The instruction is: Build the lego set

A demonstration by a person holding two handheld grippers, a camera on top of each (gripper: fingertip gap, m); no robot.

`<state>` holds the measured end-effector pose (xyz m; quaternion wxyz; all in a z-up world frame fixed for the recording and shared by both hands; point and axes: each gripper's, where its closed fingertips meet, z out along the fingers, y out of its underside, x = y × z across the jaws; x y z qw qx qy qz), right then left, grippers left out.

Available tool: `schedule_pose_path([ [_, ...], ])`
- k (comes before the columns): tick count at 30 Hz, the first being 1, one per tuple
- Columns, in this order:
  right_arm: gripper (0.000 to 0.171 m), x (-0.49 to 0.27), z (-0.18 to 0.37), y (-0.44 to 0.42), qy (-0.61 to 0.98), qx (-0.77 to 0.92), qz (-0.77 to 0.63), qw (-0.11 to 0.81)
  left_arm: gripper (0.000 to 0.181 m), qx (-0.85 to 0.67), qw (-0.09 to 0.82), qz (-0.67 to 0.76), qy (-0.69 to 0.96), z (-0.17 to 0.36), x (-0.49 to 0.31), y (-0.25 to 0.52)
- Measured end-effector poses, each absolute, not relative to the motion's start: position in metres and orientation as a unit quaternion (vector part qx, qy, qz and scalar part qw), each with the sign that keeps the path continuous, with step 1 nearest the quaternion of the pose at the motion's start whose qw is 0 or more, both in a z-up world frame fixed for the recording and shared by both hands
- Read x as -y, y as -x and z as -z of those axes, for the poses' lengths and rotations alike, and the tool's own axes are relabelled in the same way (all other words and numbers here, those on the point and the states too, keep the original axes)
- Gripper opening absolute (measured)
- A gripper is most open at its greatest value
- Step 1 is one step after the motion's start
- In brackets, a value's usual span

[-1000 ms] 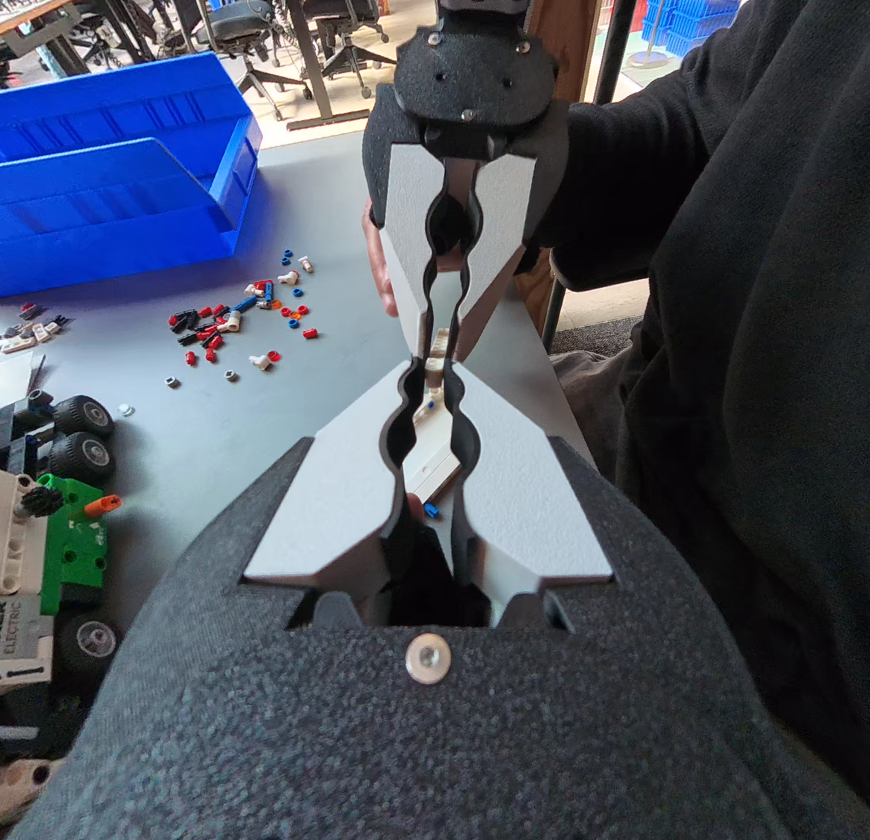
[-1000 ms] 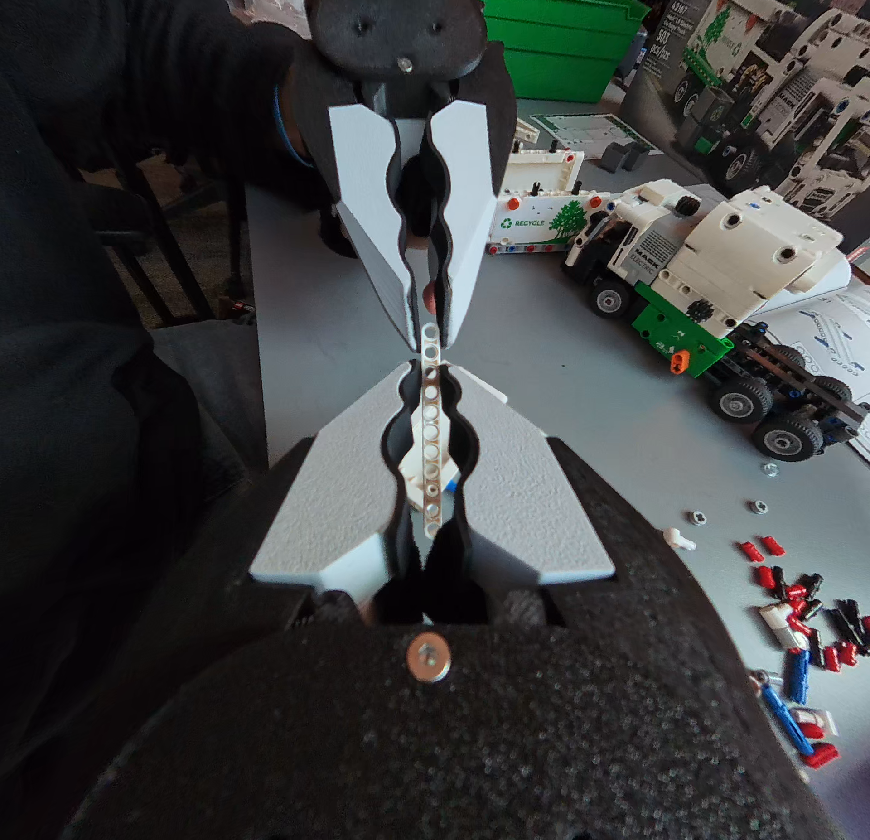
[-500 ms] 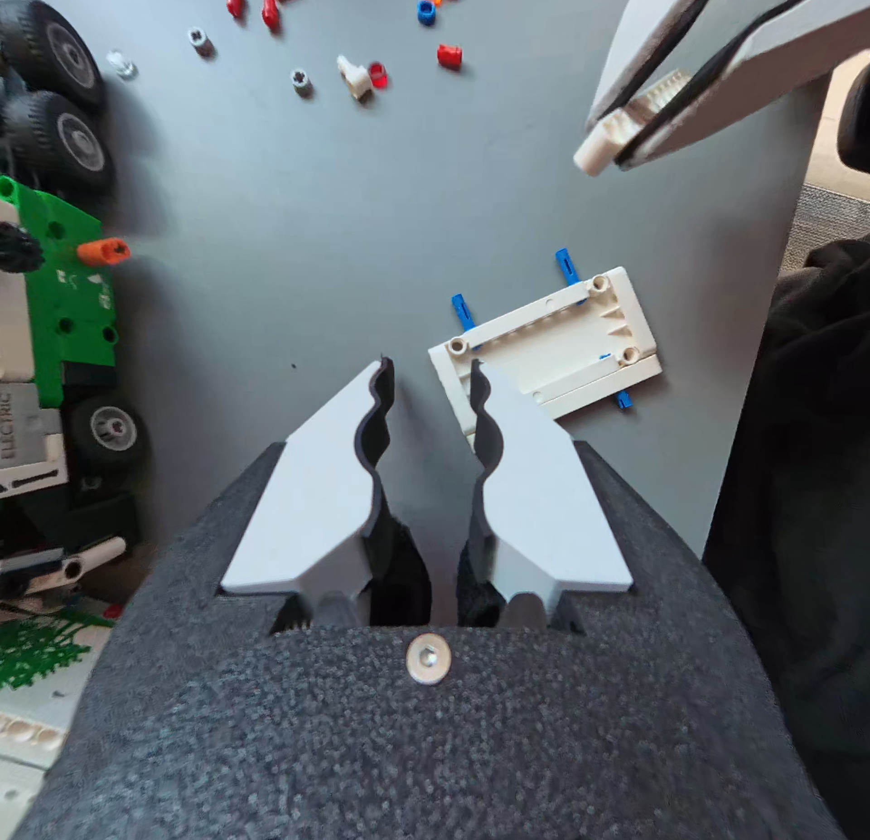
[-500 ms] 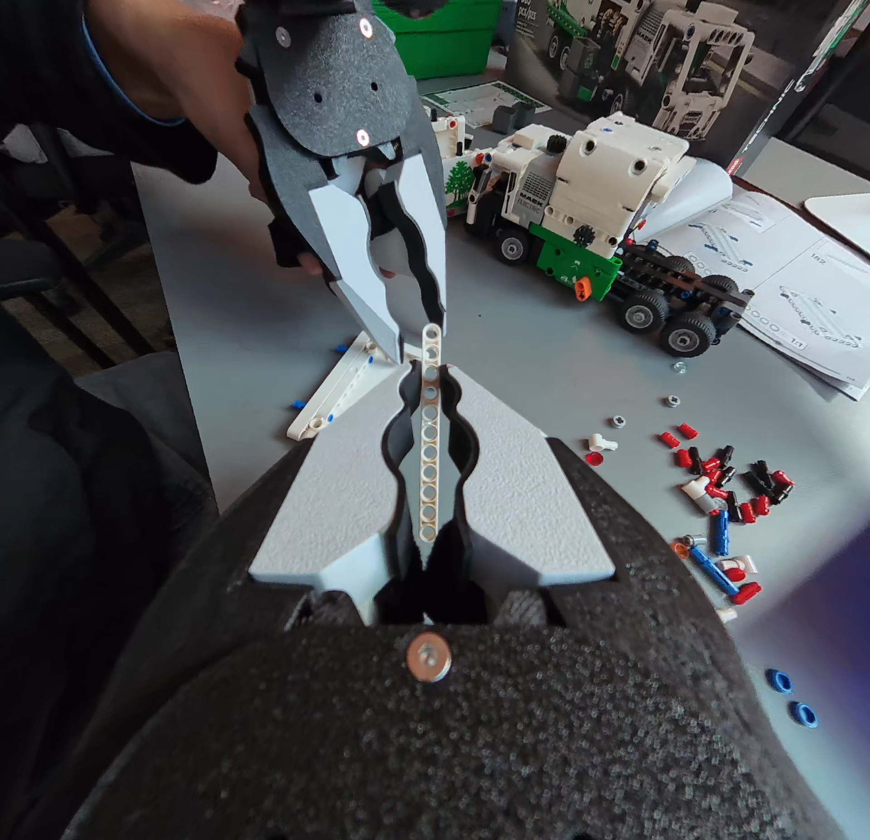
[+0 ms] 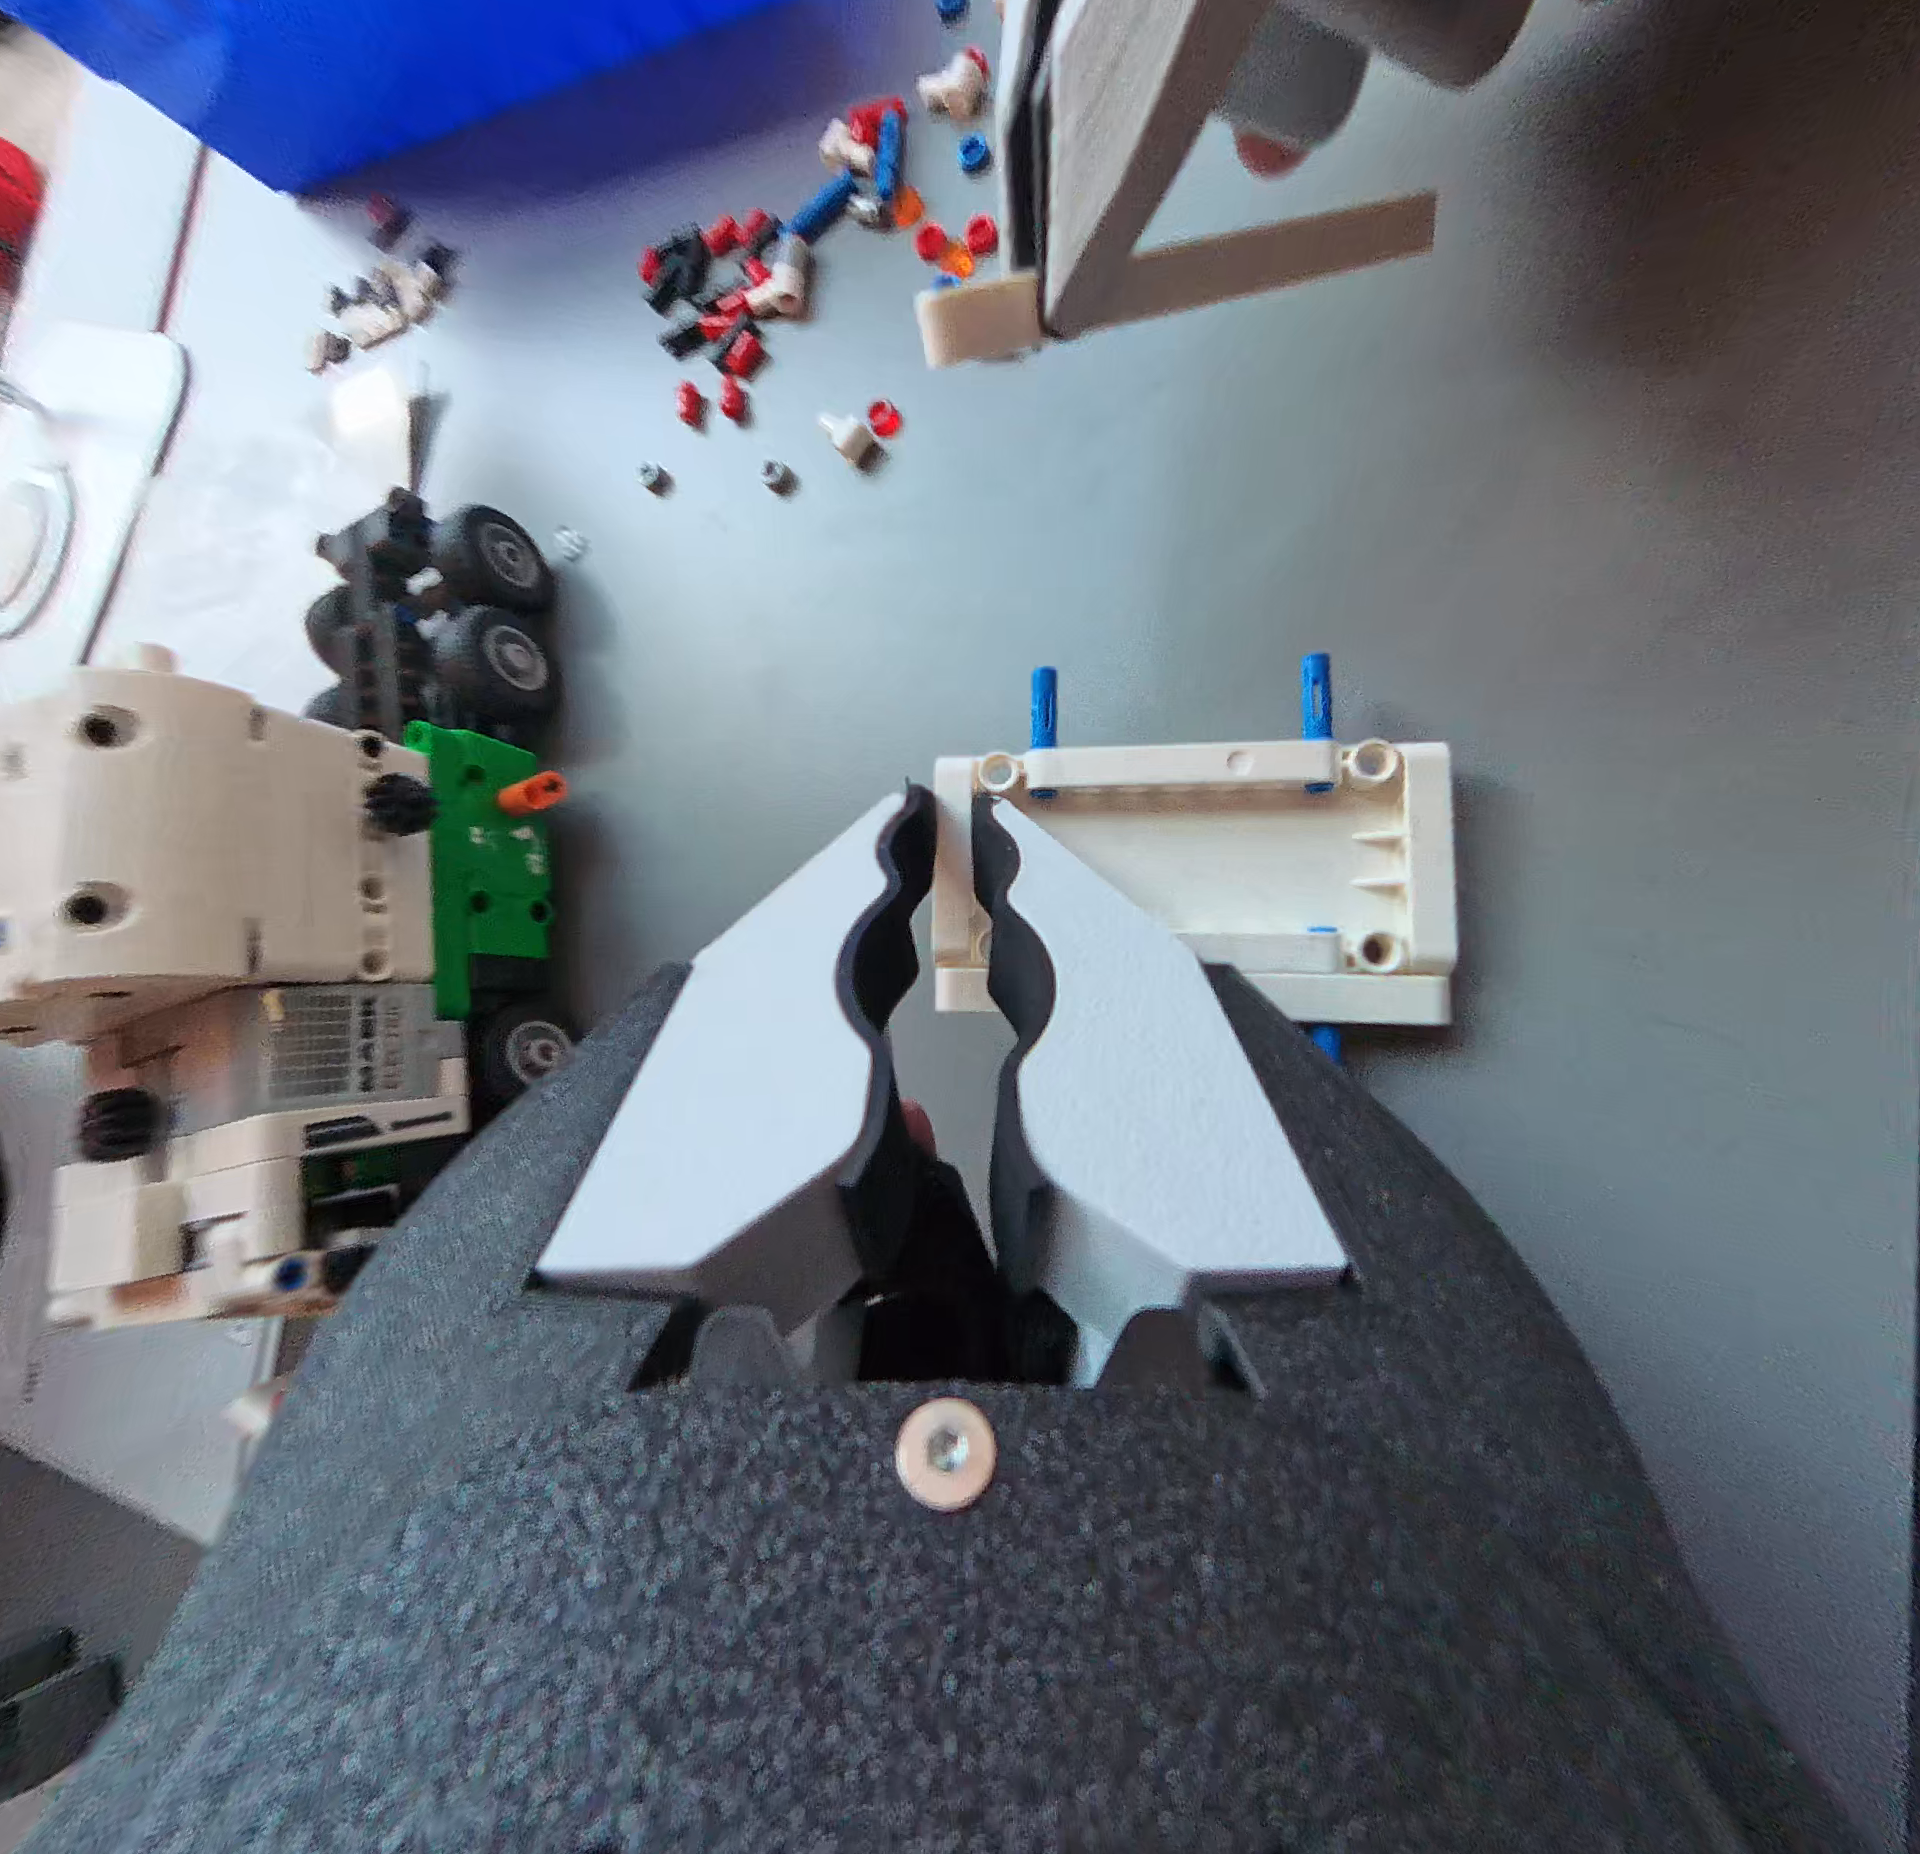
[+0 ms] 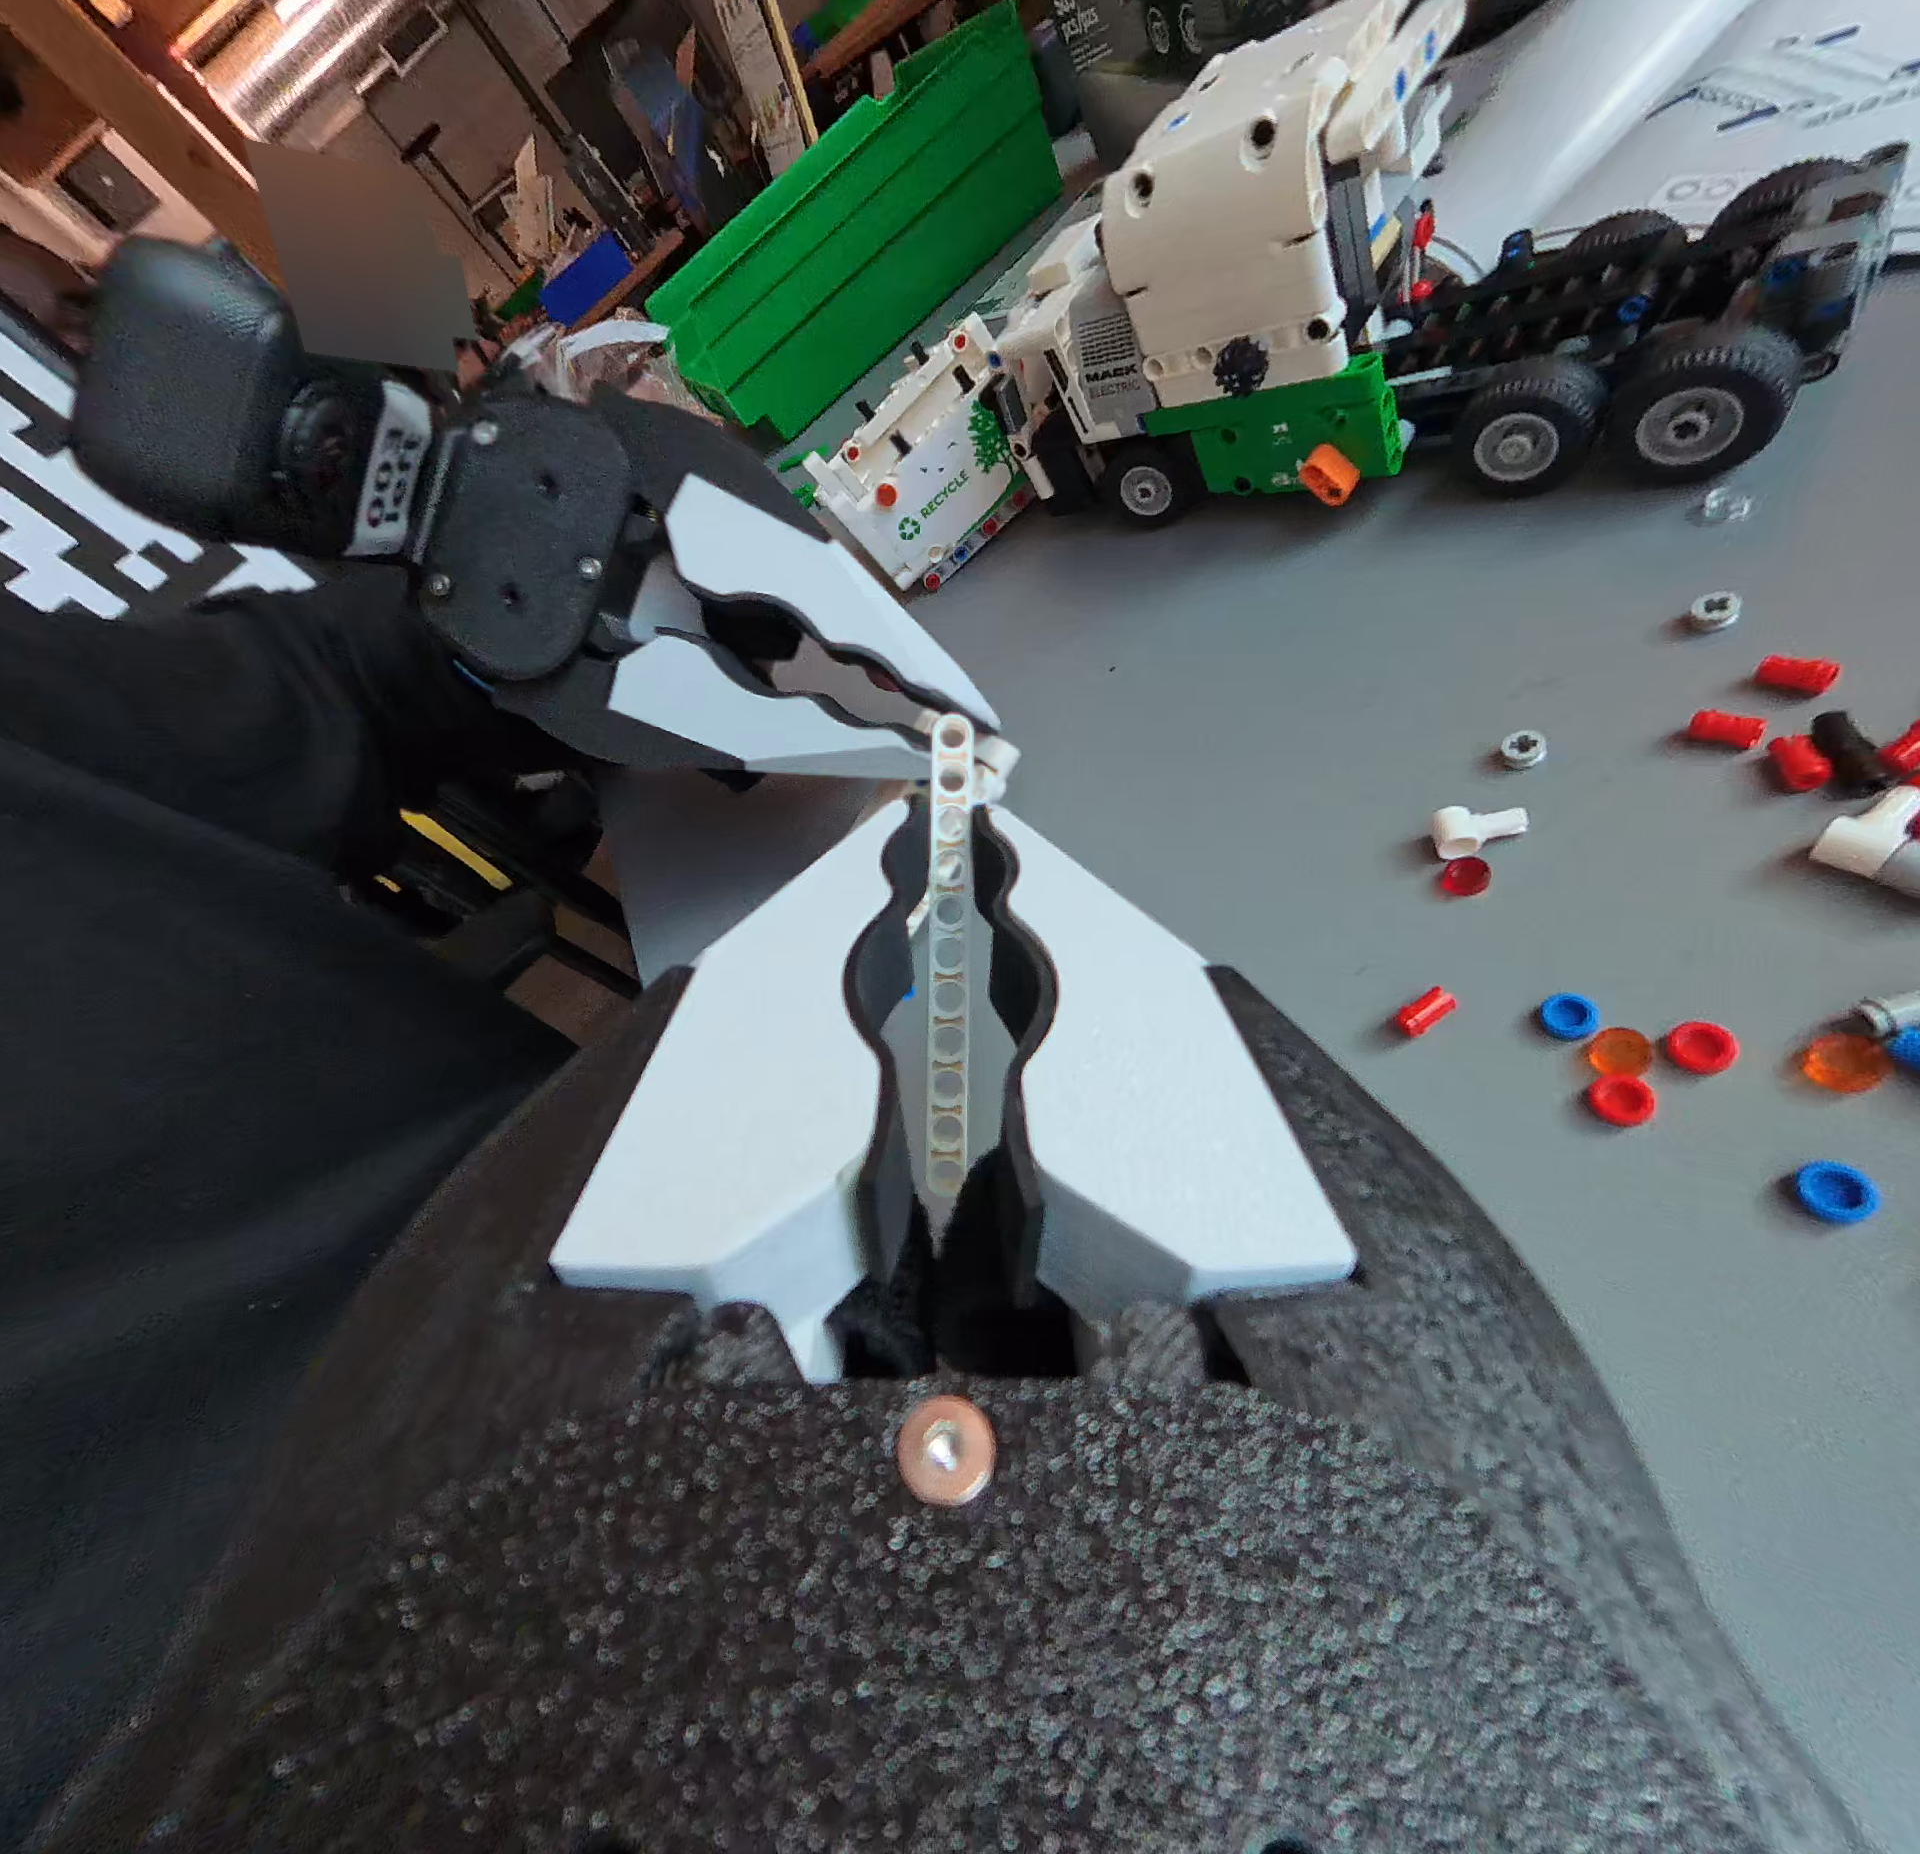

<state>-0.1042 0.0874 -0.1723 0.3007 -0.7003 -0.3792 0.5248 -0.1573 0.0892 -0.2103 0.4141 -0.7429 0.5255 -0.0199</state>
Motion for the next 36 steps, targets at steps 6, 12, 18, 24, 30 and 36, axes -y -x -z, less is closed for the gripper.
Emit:
schedule_pose_path([
  [6, 0.005, -0.094, 0.147, 0.115, 0.667, 0.269, -0.632, 0.288, 0.004, -0.504, 0.588, -0.045, 0.631, 0.149, -0.095, 0.162],
  [12, 0.006, -0.090, 0.142, 0.134, 0.642, 0.252, -0.657, 0.305, 0.004, -0.516, 0.630, -0.100, 0.571, 0.148, -0.088, 0.162],
  [18, 0.006, -0.087, 0.148, 0.146, 0.657, 0.256, -0.637, 0.311, 0.004, -0.470, 0.630, -0.049, 0.616, 0.152, -0.093, 0.169],
  [24, 0.006, -0.085, 0.153, 0.151, 0.666, 0.273, -0.620, 0.312, 0.004, -0.454, 0.623, 0.001, 0.637, 0.155, -0.089, 0.170],
  [30, 0.006, -0.090, 0.156, 0.152, 0.675, 0.256, -0.620, 0.307, 0.004, -0.432, 0.618, 0.043, 0.656, 0.159, -0.091, 0.171],
  [36, 0.005, -0.089, 0.156, 0.159, 0.674, 0.252, -0.630, 0.293, 0.004, -0.444, 0.601, 0.053, 0.662, 0.171, -0.096, 0.175],
])
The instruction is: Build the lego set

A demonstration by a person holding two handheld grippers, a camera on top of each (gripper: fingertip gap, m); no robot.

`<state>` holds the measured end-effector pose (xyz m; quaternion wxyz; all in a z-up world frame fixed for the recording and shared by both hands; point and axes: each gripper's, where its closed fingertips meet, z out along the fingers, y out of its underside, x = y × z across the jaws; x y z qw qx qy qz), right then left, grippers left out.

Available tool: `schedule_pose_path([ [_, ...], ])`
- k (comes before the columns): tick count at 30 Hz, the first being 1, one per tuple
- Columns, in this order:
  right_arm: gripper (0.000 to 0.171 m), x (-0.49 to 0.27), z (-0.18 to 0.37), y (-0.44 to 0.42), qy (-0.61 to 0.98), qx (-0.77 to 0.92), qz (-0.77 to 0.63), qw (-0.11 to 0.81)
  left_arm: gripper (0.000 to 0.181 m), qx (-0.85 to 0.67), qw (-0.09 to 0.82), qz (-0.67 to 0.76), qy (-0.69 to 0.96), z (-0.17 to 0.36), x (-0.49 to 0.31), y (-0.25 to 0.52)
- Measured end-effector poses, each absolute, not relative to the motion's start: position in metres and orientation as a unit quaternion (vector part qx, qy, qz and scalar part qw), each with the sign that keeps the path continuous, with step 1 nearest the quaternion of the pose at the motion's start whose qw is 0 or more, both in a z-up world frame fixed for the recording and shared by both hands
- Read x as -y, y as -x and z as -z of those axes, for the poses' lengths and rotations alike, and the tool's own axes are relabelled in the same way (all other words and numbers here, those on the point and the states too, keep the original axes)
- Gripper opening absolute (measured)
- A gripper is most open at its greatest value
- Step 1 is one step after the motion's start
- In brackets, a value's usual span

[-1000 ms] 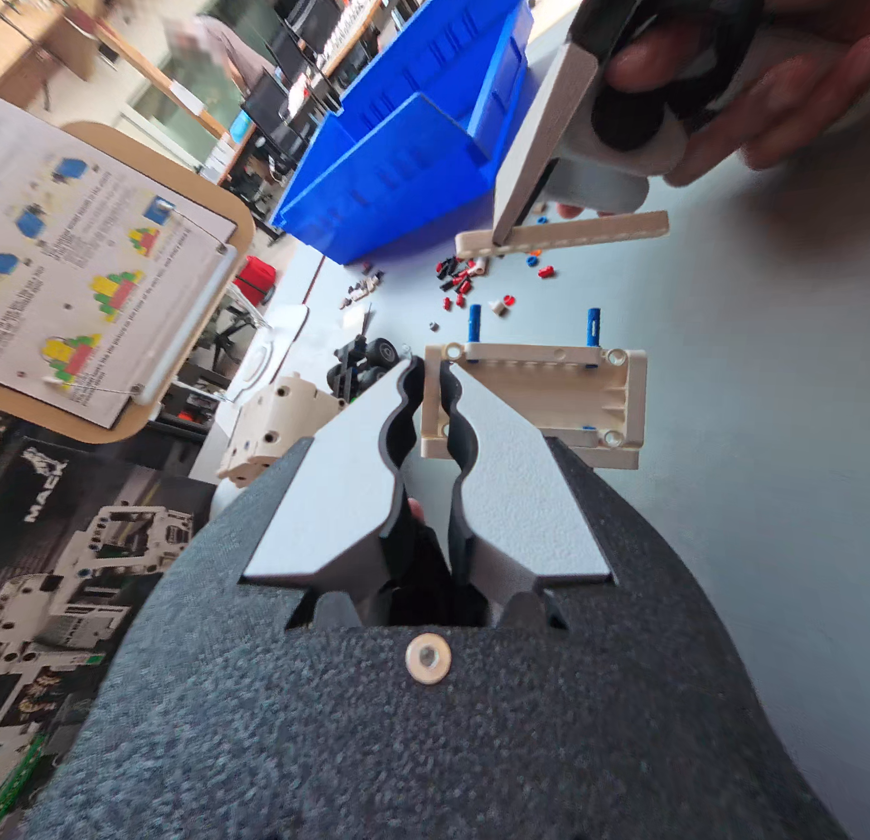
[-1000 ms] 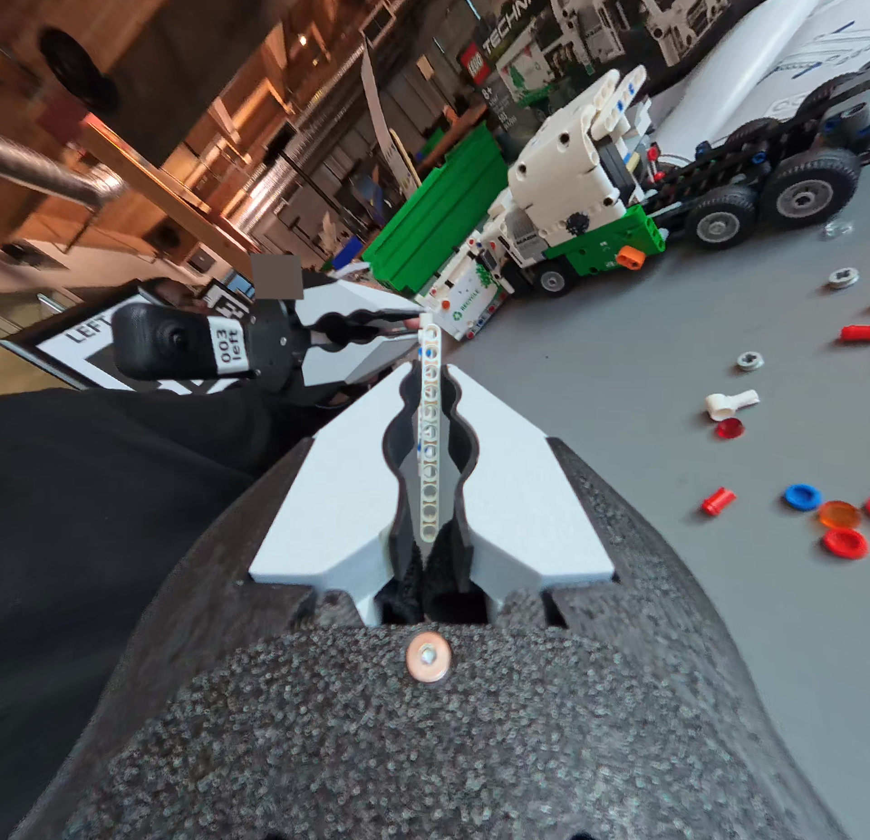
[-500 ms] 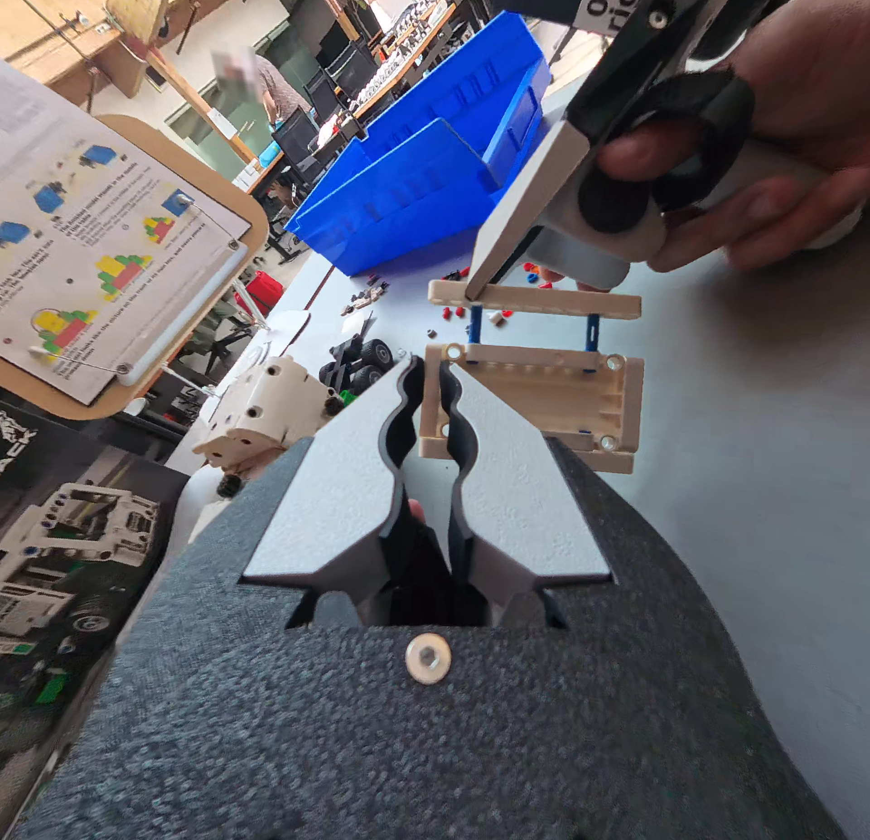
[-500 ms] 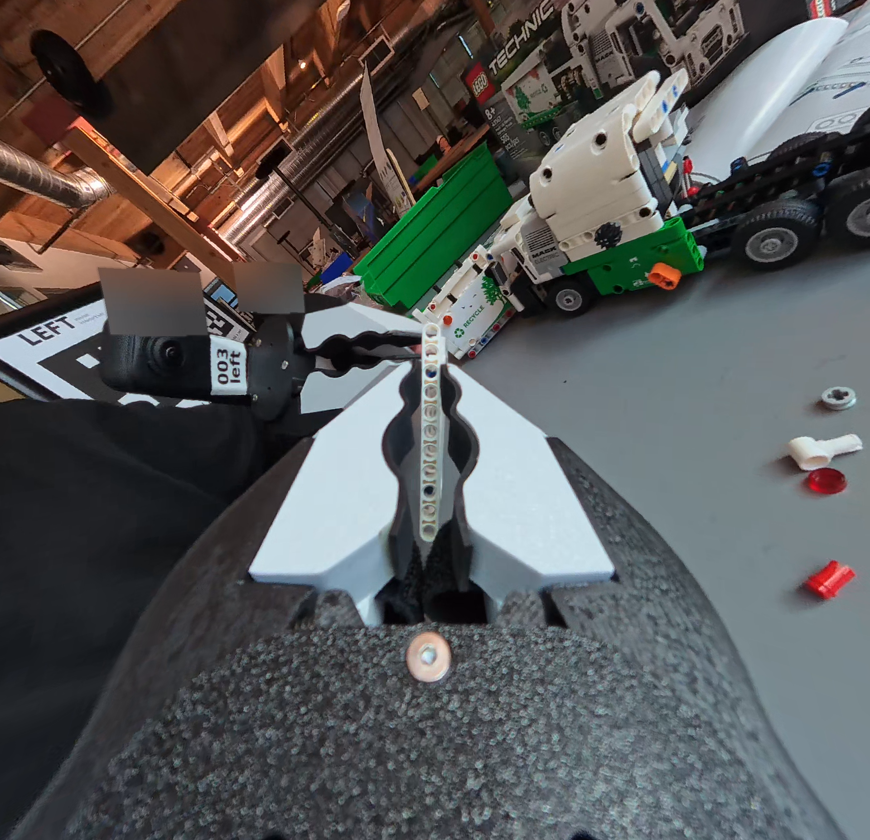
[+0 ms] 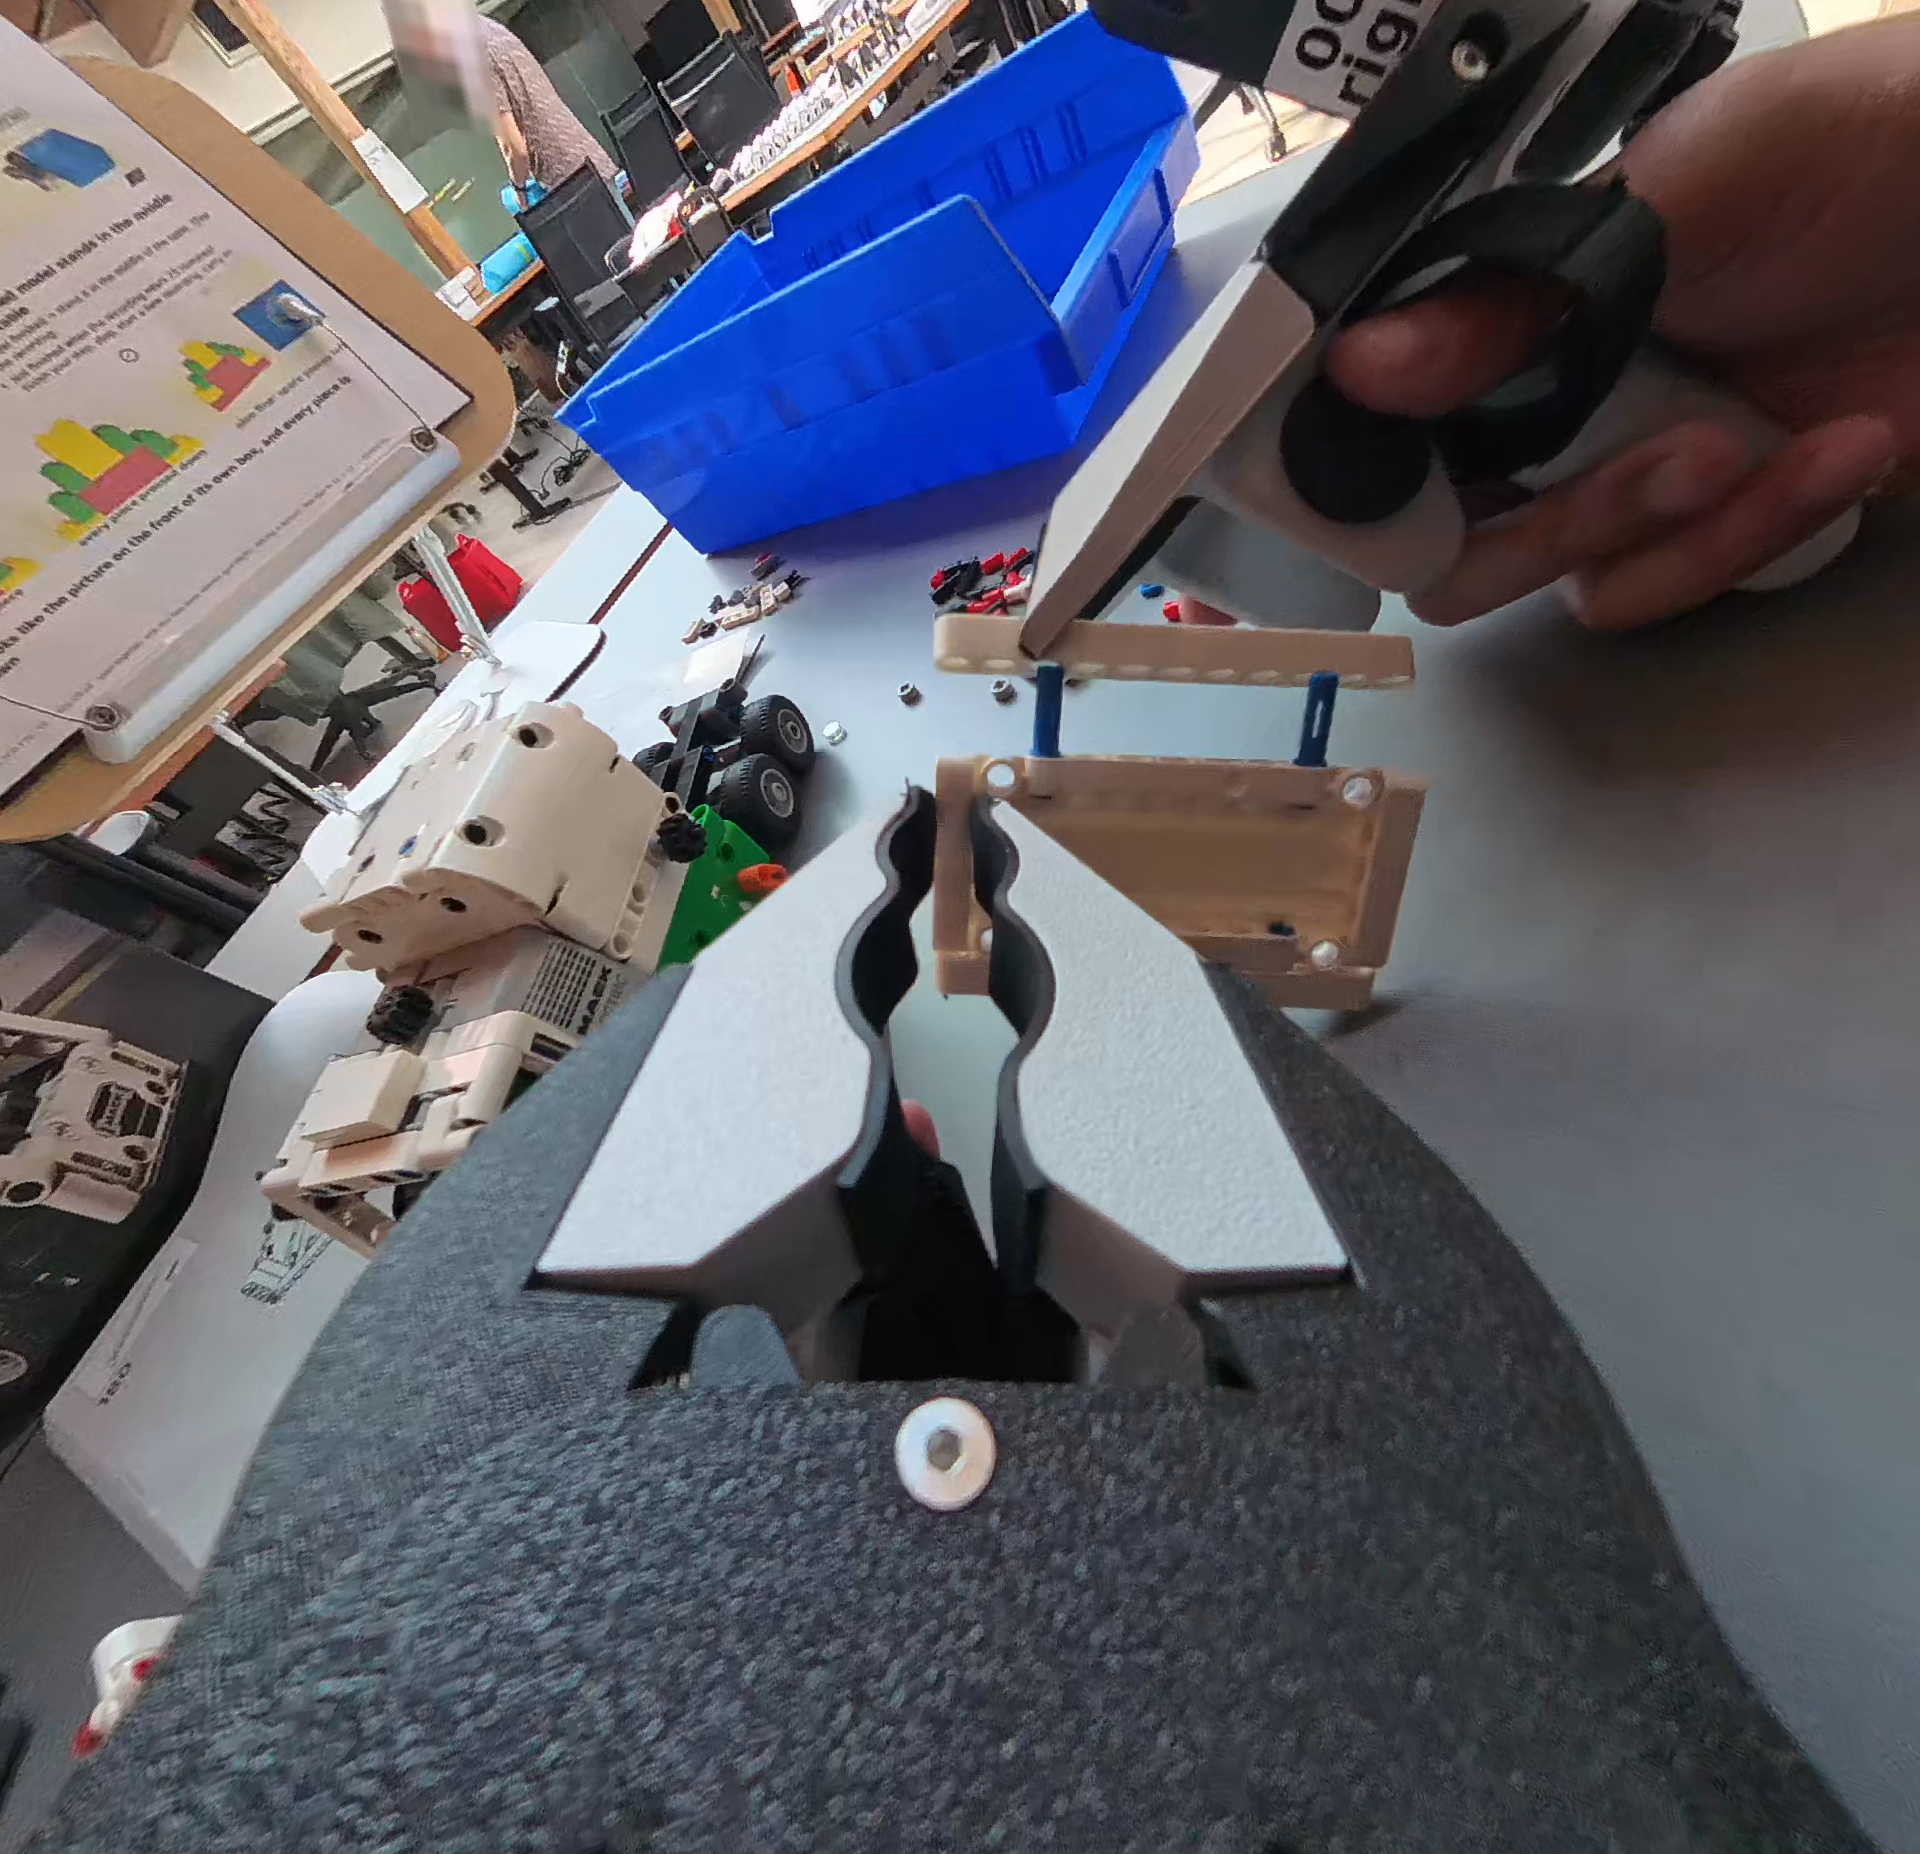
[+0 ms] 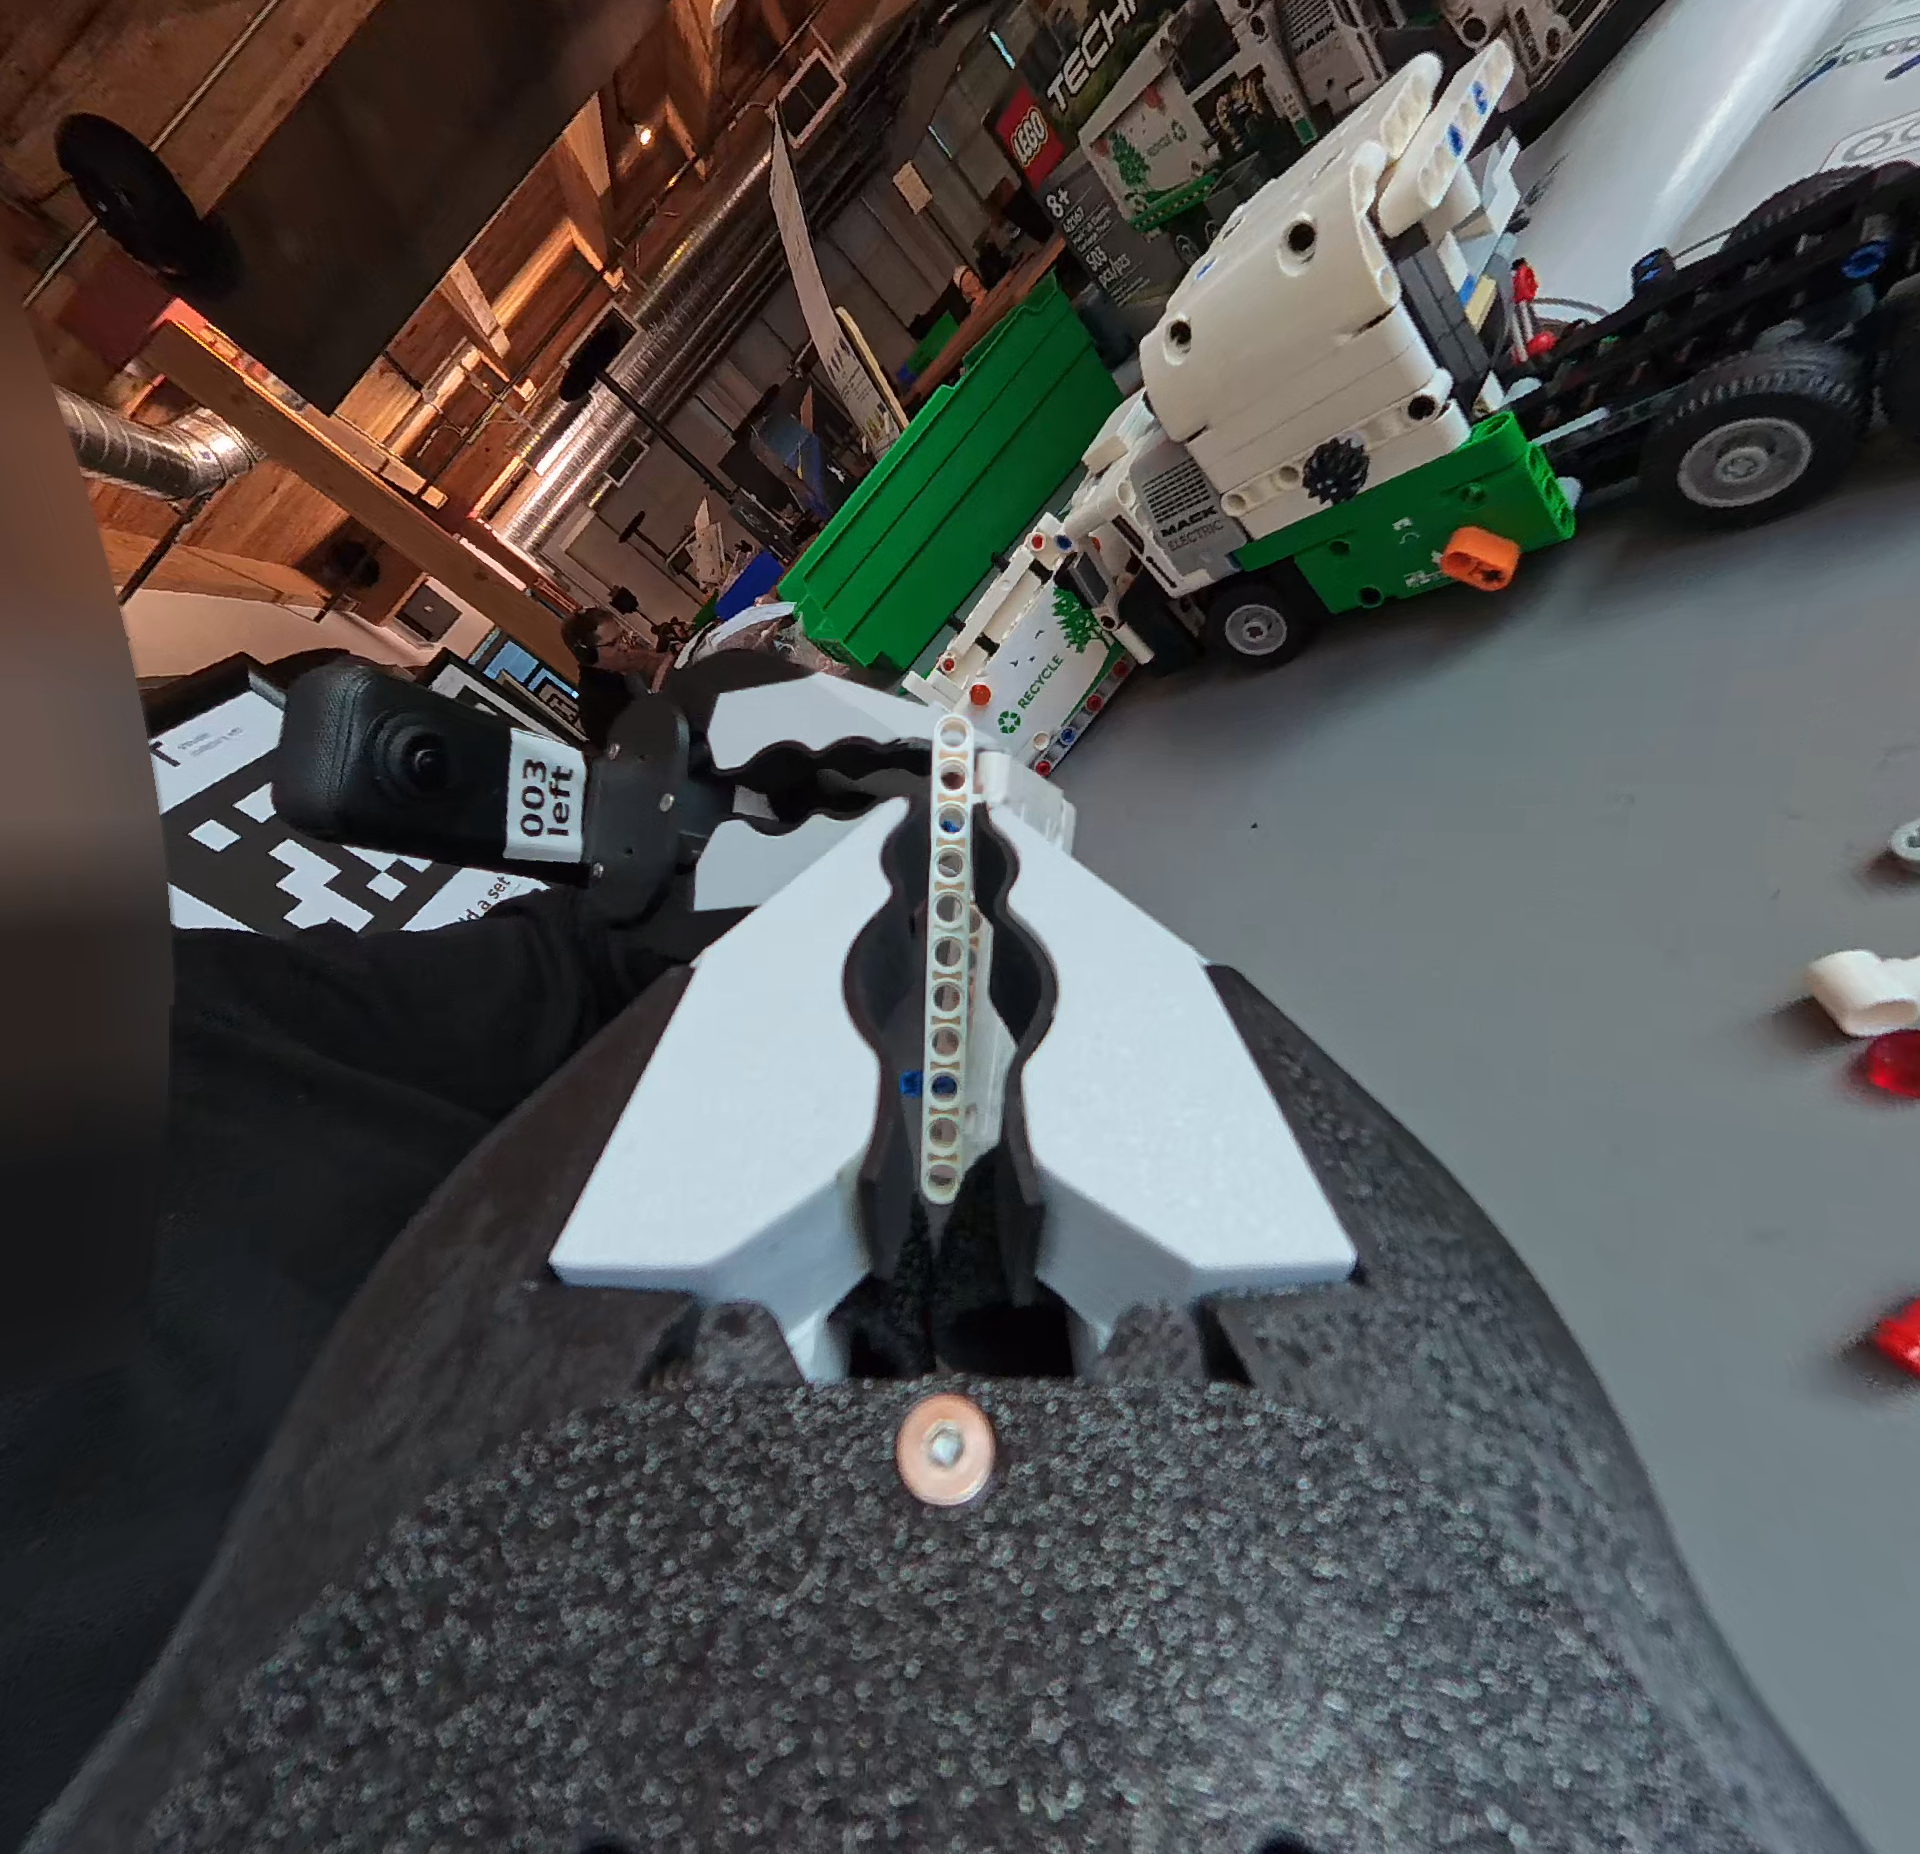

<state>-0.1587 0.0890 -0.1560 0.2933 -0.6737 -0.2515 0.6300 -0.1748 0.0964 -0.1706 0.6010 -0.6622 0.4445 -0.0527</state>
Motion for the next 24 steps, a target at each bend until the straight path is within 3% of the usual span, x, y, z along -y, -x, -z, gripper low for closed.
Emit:
schedule_pose_path([
  [19, 0.006, -0.088, 0.171, 0.168, 0.705, 0.278, -0.587, 0.284, 0.003, -0.516, 0.594, -0.038, 0.616, 0.192, -0.102, 0.173],
  [24, 0.006, -0.086, 0.171, 0.168, 0.703, 0.276, -0.598, 0.268, 0.006, -0.520, 0.579, 0.010, 0.628, 0.193, -0.101, 0.172],
])
